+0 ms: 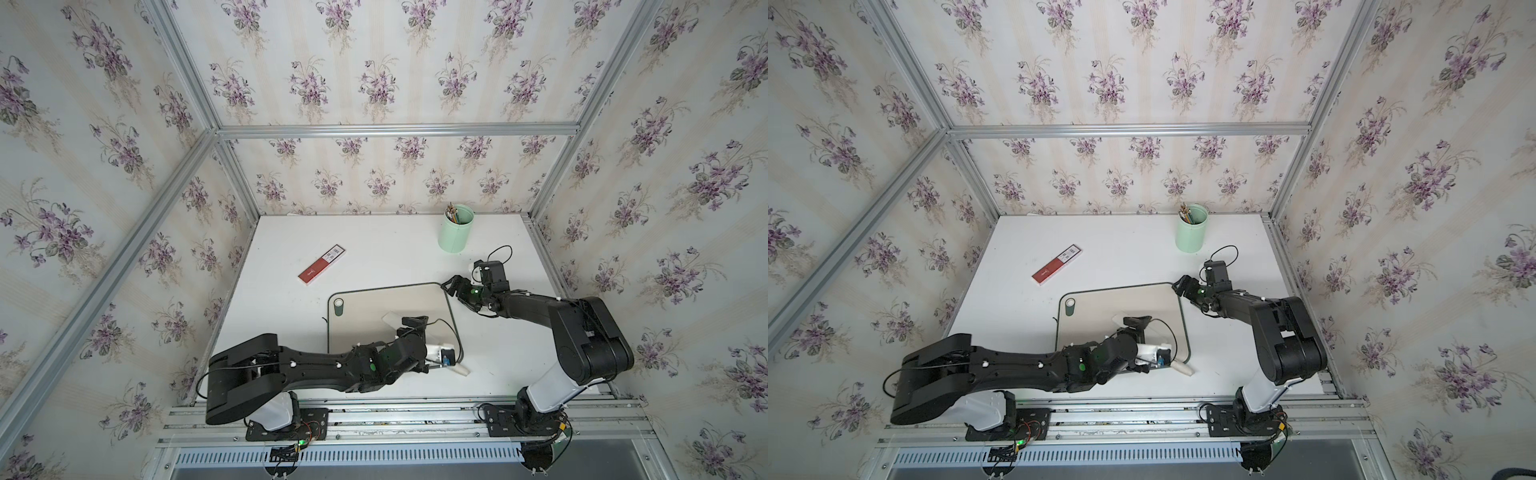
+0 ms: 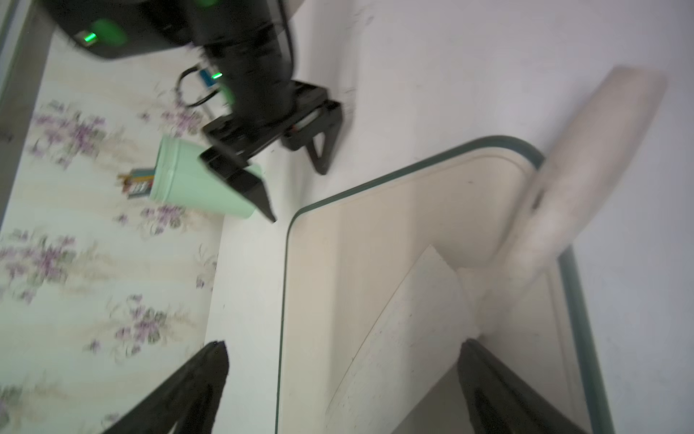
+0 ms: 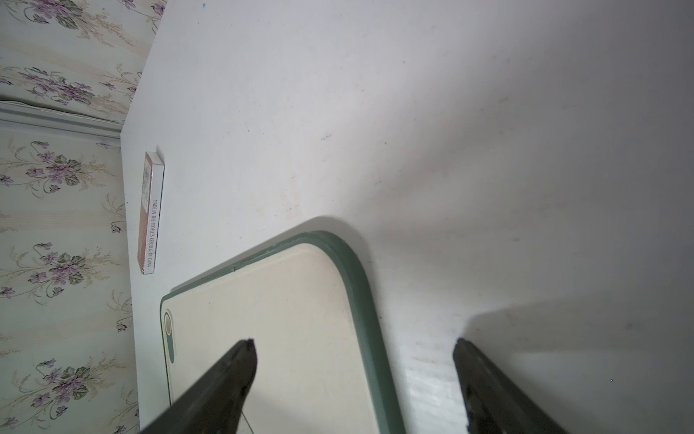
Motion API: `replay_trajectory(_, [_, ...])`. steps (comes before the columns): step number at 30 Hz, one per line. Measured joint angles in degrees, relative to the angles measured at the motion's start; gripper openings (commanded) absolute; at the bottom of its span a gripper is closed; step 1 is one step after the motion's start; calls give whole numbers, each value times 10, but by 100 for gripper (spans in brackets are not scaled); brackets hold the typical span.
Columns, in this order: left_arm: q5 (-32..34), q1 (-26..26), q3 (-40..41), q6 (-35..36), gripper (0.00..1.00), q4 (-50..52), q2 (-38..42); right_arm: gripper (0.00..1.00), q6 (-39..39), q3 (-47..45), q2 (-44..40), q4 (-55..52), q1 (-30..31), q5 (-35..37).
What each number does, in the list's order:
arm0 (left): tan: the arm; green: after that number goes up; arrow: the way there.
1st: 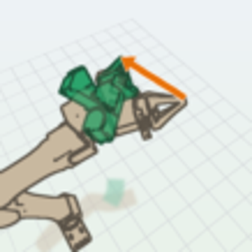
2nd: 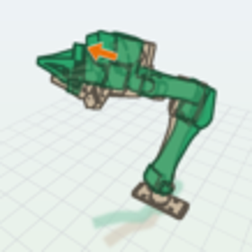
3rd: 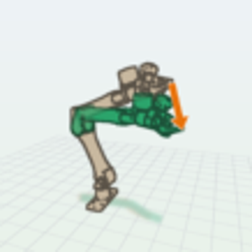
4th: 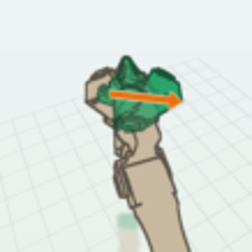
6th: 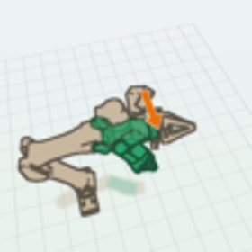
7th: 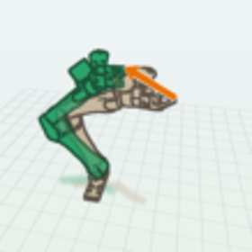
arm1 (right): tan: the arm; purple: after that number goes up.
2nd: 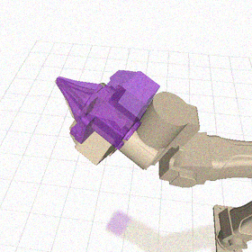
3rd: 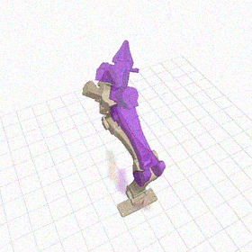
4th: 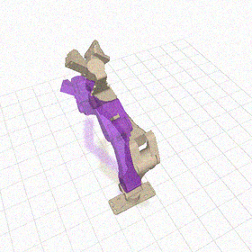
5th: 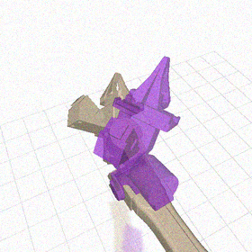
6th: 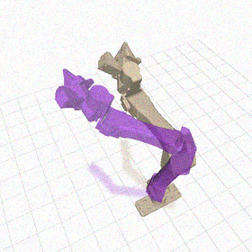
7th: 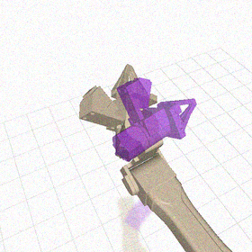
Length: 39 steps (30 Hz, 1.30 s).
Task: Align the knife with the edge of the cutting board
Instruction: Place the knife on the work surface, then move the work surface to the center of the board.
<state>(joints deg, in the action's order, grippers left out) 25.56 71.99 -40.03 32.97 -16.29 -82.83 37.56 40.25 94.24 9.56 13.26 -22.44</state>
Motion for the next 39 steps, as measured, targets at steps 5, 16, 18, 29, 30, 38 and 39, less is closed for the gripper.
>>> replay_trajectory(5, [24,1,58,-226,99,78,135,86,2,-4,0,10,1,0])
replay_trajectory(16, [4,0,182,-683,99,354,438,85,3,-19,-8,24,23,3])
replay_trajectory(18, [-9,0,207,-761,99,396,484,85,3,-25,-9,29,34,-2])
replay_trajectory(29, [-9,-11,249,-1037,99,579,524,87,7,-69,-47,41,52,-7])
replay_trajectory(30, [-3,-22,246,-1050,99,592,519,87,9,-70,-47,42,52,-7])
replay_trajectory(38, [-80,-250,276,-947,96,424,420,87,14,-63,-43,40,59,-5])
replay_trajectory(39, [-93,-262,274,-928,96,397,399,86,15,-63,-42,41,60,-5])
